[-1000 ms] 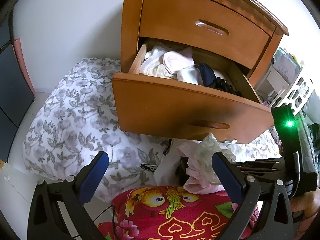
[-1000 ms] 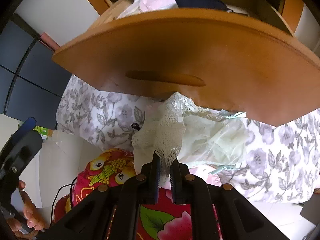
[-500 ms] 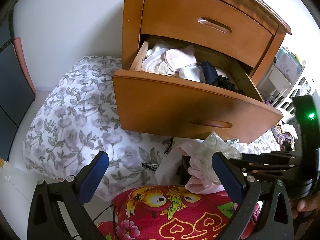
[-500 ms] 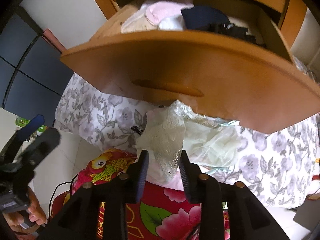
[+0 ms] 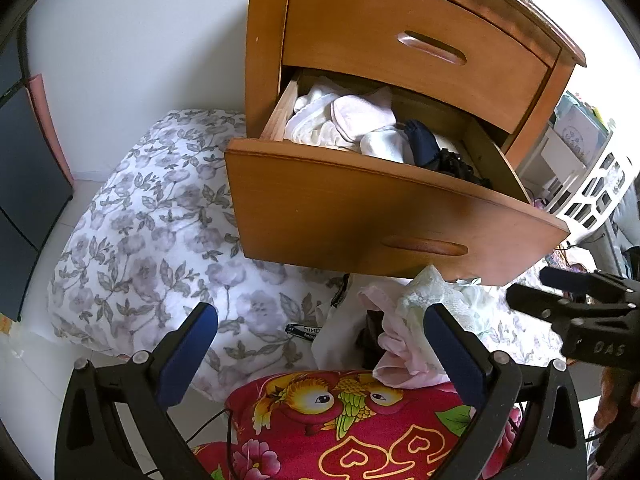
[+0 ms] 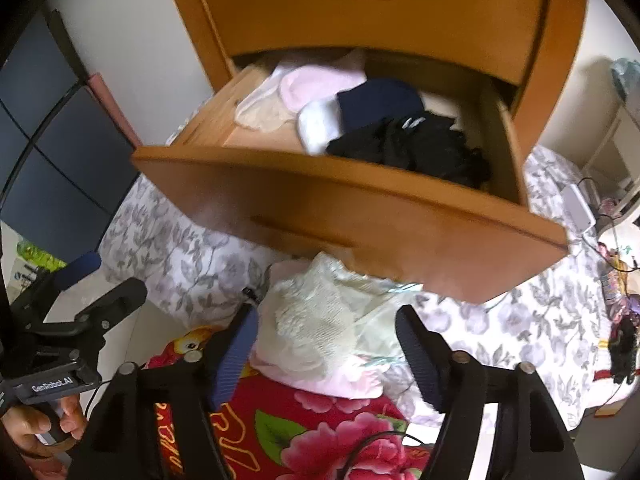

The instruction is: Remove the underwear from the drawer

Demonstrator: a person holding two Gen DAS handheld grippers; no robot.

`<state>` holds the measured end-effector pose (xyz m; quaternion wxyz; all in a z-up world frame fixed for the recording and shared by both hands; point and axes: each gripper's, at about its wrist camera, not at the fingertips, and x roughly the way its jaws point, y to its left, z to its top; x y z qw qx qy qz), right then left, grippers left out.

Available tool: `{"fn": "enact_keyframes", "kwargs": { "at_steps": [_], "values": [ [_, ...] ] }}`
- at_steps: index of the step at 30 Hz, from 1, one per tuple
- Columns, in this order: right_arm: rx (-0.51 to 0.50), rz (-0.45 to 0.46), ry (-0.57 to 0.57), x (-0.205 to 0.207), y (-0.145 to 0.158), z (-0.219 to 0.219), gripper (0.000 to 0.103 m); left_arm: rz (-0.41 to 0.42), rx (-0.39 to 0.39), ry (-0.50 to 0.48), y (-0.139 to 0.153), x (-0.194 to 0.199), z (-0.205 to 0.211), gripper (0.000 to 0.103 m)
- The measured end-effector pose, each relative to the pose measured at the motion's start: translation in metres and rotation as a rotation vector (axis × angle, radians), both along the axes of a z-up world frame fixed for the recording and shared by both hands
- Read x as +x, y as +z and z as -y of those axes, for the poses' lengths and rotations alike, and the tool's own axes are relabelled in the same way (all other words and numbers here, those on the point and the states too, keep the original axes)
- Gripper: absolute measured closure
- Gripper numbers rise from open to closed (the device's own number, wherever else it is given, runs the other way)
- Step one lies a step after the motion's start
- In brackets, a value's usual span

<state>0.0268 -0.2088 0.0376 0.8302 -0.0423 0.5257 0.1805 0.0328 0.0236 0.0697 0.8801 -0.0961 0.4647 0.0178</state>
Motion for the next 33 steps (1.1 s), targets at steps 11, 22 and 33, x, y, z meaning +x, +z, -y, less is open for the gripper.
{"fn": "enact_keyframes", "kwargs": {
  "at_steps": [11,22,33],
  "values": [
    [0.01,0.063,-0.045,-0.002,0.016,0.022,0.013,-0.003,0.01,0.001,0.0,0.0,0.002,0.0],
    [0.009,0.098,-0.074,-0.003,0.021,0.038,0.0,0.023,0.058,0.021,0.004,-0.002,0.004,0.0],
    [0.036,0.145,-0.081,0.0,0.026,0.049,0.0,0.074,0.056,0.012,0.007,0.001,0.007,0.0]
  ]
}}
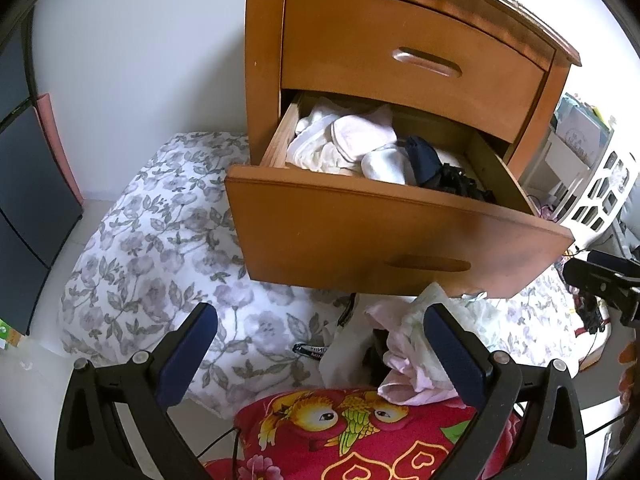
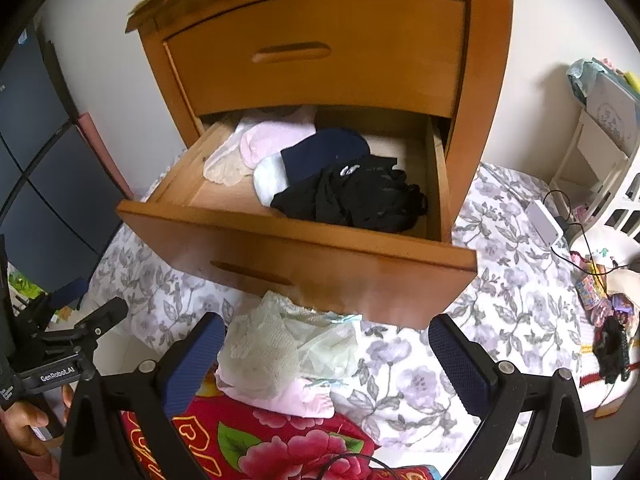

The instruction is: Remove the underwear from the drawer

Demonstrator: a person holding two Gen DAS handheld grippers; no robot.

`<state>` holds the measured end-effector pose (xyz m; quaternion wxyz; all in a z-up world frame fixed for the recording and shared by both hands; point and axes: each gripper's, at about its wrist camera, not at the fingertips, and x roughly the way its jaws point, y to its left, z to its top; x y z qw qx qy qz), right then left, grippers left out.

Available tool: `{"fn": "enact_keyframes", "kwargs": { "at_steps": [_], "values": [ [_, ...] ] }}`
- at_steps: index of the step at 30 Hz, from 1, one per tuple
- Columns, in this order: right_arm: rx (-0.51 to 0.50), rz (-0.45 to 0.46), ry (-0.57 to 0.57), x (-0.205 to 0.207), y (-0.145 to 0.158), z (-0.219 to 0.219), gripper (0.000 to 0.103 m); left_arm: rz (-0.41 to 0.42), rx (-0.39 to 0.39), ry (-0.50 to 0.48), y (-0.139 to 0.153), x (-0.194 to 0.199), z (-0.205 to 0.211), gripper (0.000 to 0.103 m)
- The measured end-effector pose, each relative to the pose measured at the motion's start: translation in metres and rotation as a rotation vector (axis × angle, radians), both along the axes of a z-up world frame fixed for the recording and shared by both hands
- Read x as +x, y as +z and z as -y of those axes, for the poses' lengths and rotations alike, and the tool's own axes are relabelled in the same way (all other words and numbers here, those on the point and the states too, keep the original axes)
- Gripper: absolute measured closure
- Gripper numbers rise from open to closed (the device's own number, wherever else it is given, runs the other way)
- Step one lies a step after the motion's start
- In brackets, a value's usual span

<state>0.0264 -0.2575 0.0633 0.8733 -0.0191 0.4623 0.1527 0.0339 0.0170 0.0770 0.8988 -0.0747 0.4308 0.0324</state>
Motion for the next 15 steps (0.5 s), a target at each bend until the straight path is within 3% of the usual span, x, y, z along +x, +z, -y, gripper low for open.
{"fn": "enact_keyframes", "kwargs": {
  "at_steps": [15],
  "values": [
    [0.019,0.082,-0.014,0.019,0.031,0.001,0.0,0.073,-0.063,-0.043,-0.001,0.014,-0.001,0.0]
  ]
}}
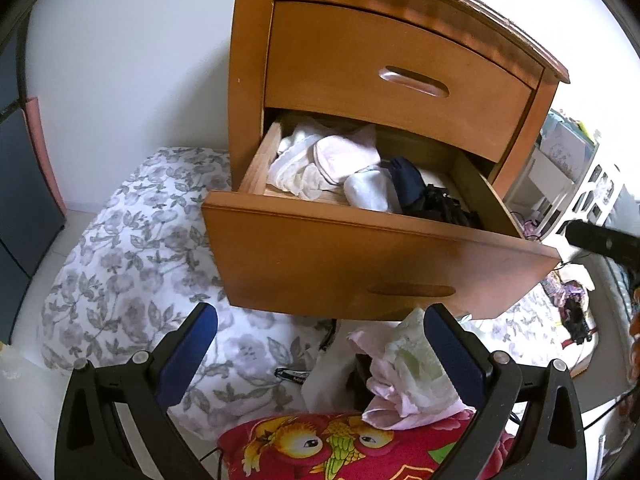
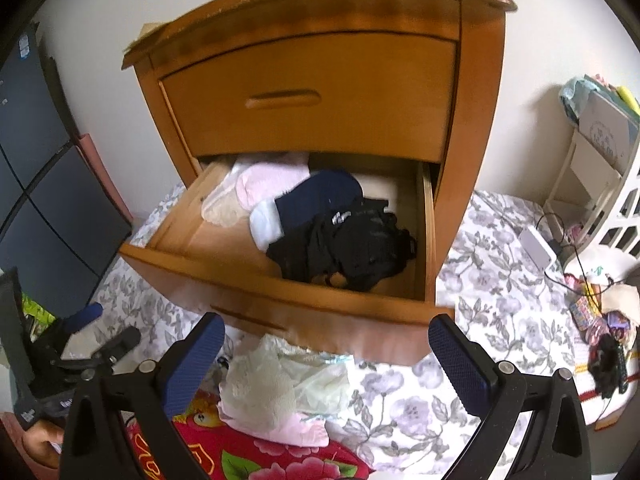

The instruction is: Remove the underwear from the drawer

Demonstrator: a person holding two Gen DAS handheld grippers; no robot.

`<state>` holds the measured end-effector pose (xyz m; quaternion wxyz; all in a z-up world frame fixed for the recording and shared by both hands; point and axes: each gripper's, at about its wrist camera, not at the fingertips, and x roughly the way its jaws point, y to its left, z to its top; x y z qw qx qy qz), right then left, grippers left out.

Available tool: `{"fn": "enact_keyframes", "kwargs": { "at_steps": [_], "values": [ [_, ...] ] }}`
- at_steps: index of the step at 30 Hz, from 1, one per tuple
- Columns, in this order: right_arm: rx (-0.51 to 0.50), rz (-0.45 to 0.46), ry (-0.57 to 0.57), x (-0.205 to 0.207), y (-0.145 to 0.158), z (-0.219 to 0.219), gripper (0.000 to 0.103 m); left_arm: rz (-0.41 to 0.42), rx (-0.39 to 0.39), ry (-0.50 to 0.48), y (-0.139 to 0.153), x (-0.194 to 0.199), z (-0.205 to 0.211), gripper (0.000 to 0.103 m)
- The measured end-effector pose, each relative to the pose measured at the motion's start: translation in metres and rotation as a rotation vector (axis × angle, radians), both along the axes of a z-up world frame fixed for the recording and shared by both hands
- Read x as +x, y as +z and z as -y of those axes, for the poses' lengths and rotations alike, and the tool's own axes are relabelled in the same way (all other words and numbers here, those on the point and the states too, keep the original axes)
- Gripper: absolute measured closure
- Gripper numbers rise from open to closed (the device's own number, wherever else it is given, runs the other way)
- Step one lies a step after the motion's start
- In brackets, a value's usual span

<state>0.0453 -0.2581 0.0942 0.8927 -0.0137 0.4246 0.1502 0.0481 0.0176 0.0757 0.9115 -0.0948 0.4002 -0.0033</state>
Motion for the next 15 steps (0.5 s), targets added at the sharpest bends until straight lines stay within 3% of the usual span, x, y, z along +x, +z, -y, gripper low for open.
{"fn": "enact_keyframes", "kwargs": {
  "at_steps": [5,15],
  "values": [
    [-0.03,0.013,0.024,0.011,0.007,-0.007,0.0,-0.008,-0.017,-0.002,-0.005,0.007,-0.002,0.0],
    [-0.049,-0.062,0.027,0.043,-0.012,-0.019,0.0,-0.063,-0.045,-0.026,-0.025,0.022,-0.008,0.0]
  ]
}}
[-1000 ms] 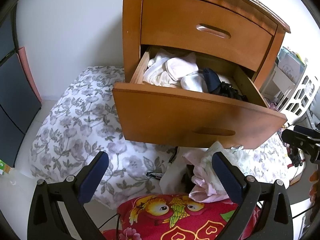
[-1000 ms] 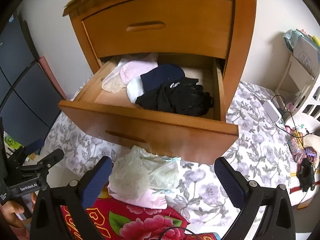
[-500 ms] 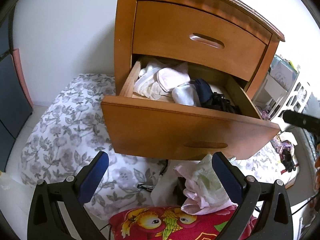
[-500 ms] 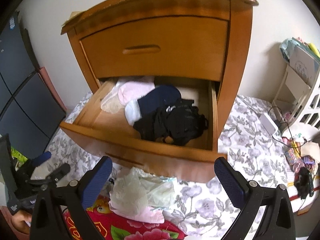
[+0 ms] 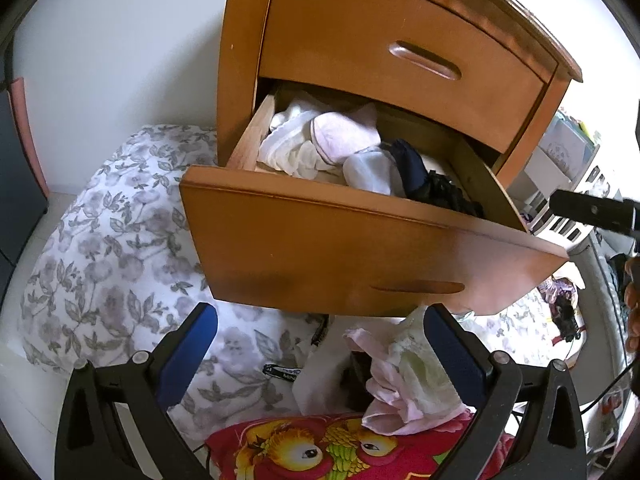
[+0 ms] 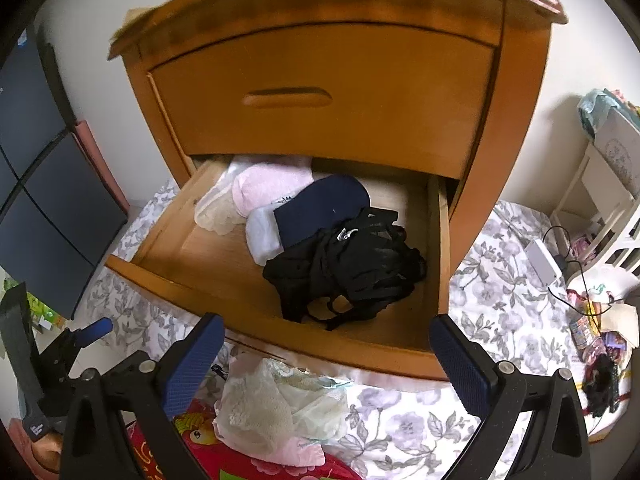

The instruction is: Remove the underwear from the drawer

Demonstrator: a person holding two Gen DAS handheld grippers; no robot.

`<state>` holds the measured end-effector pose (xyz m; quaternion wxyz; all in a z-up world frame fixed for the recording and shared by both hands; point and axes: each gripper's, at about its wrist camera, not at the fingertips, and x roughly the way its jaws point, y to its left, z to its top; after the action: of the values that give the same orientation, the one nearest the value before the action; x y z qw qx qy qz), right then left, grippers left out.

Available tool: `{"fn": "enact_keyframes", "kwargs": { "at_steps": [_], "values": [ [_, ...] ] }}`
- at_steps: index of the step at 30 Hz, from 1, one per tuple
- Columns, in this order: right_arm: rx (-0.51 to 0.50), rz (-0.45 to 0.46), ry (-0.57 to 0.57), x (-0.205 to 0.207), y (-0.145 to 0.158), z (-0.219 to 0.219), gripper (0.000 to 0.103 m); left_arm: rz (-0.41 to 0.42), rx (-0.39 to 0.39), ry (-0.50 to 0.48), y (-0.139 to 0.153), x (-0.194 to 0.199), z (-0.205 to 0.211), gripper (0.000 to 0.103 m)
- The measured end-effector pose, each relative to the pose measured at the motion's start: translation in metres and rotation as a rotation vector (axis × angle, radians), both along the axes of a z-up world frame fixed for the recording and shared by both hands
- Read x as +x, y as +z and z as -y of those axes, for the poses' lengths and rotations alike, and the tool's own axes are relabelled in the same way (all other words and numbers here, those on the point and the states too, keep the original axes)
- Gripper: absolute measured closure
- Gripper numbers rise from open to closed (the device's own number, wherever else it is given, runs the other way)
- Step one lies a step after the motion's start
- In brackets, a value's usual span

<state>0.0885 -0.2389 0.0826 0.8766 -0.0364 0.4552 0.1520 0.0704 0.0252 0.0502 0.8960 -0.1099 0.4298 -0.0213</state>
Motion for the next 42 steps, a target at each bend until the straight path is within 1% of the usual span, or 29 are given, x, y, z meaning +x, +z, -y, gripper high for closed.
{"fn": "enact_keyframes", "kwargs": {
  "at_steps": [4,8,17,21,25,28,31,32,33,34,36,38,40,42],
  "values": [
    [-0.013,-0.027,-0.004,0.017,-0.008,-0.005,0.0,-0.016,0.0,0.005,-0.008,0.006,-0.005,0.0],
    [-0.028,-0.067,-0.017,0.036,-0.019,-0.008,0.0,-0.037,-0.01,0.033,-0.016,0.012,-0.014,0.0],
    [-0.11,-0.118,-0.013,0.078,-0.039,-0.018,0.0,-0.063,-0.013,0.052,-0.03,0.02,-0.023,0.0],
    [-0.136,-0.175,-0.014,0.097,-0.052,-0.022,0.0,-0.074,-0.014,0.057,-0.035,0.022,-0.027,0.0],
    [-0.157,-0.213,0.016,0.107,-0.062,-0.031,0.0,-0.082,-0.02,0.066,-0.039,0.024,-0.031,0.0],
    [-0.171,-0.224,0.063,0.113,-0.067,-0.042,0.0,-0.089,-0.023,0.068,-0.041,0.026,-0.033,0.0],
    [-0.198,-0.235,0.086,0.119,-0.074,-0.05,0.003,-0.094,-0.025,0.064,-0.043,0.027,-0.033,0.0],
    [-0.211,-0.239,0.091,0.12,-0.076,-0.052,0.004,-0.094,-0.025,0.063,-0.043,0.026,-0.033,0.0],
    [-0.219,-0.244,0.098,0.122,-0.078,-0.053,0.008,-0.094,-0.026,0.062,-0.044,0.027,-0.033,0.0],
    [-0.219,-0.252,0.106,0.123,-0.08,-0.054,0.015,-0.094,-0.027,0.061,-0.044,0.027,-0.033,0.0],
    [-0.219,-0.267,0.118,0.125,-0.083,-0.054,0.02,-0.094,-0.03,0.061,-0.045,0.027,-0.035,0.0],
    [-0.231,-0.277,0.117,0.126,-0.086,-0.054,0.023,-0.096,-0.033,0.06,-0.045,0.027,-0.035,0.0],
    [-0.237,-0.286,0.121,0.126,-0.09,-0.053,0.034,-0.098,-0.034,0.058,-0.046,0.027,-0.035,0.0],
    [-0.239,-0.29,0.132,0.126,-0.092,-0.055,0.04,-0.1,-0.035,0.058,-0.047,0.027,-0.035,0.0]
  ]
}}
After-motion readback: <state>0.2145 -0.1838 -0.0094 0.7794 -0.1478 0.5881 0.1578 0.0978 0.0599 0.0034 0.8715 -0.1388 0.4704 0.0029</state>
